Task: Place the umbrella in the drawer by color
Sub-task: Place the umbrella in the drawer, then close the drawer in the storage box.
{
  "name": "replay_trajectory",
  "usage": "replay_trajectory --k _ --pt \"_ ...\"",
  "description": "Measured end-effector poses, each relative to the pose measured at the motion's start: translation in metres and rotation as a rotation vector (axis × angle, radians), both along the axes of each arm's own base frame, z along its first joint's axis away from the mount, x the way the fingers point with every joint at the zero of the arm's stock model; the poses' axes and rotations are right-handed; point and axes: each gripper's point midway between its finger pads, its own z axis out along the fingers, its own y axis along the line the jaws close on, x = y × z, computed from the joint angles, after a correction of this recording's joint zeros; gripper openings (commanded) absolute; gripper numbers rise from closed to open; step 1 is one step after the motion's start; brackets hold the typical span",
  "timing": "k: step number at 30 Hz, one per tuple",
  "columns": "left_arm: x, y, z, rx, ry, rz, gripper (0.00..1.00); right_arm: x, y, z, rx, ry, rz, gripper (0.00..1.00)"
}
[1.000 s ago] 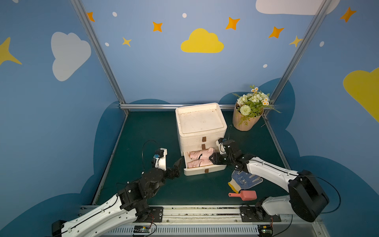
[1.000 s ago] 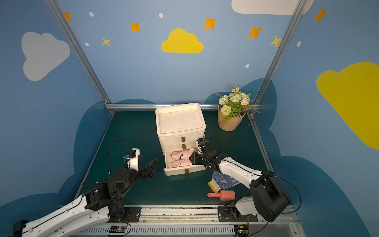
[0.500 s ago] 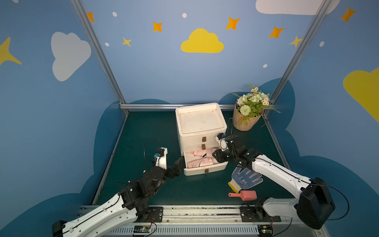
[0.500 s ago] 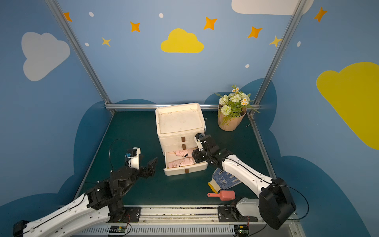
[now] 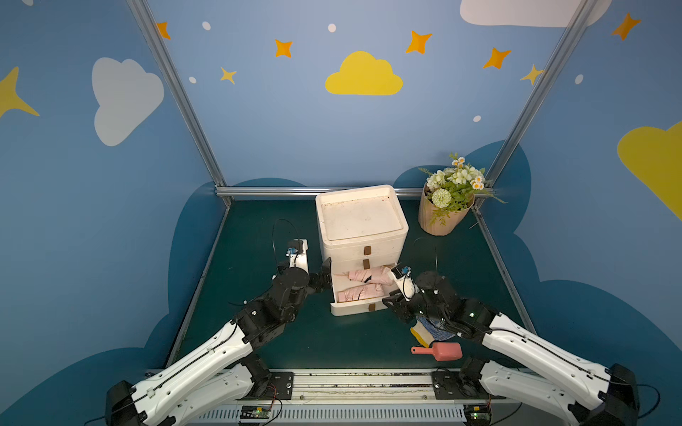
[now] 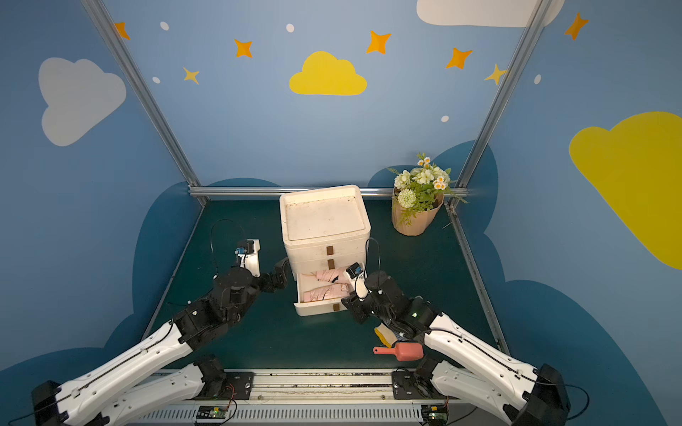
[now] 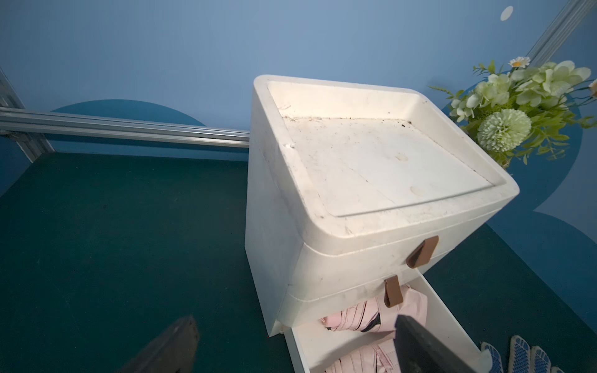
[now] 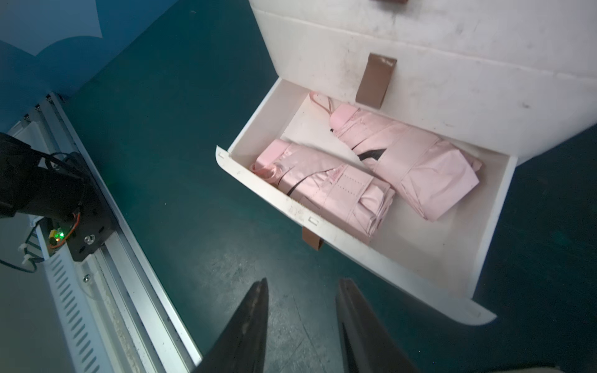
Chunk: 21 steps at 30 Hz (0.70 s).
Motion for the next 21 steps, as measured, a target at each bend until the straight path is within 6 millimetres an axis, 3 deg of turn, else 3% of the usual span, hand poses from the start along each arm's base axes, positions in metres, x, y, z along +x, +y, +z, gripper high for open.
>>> replay_trajectory --k 8,15,21 --pt "0.055 0.0 0.001 -0.013 0.076 0.067 1.0 -0.022 -0.007 -0.036 0.007 0.097 -0.018 0.37" --pt "0.103 0.009 0.007 -0.026 0.107 0.13 0.99 -0.028 0.002 -0.042 0.038 0.139 -0.019 0.37" --pt "0.127 0.003 0.002 -0.001 0.124 0.141 0.92 -0.03 0.009 -0.053 0.054 0.157 -0.037 0.37"
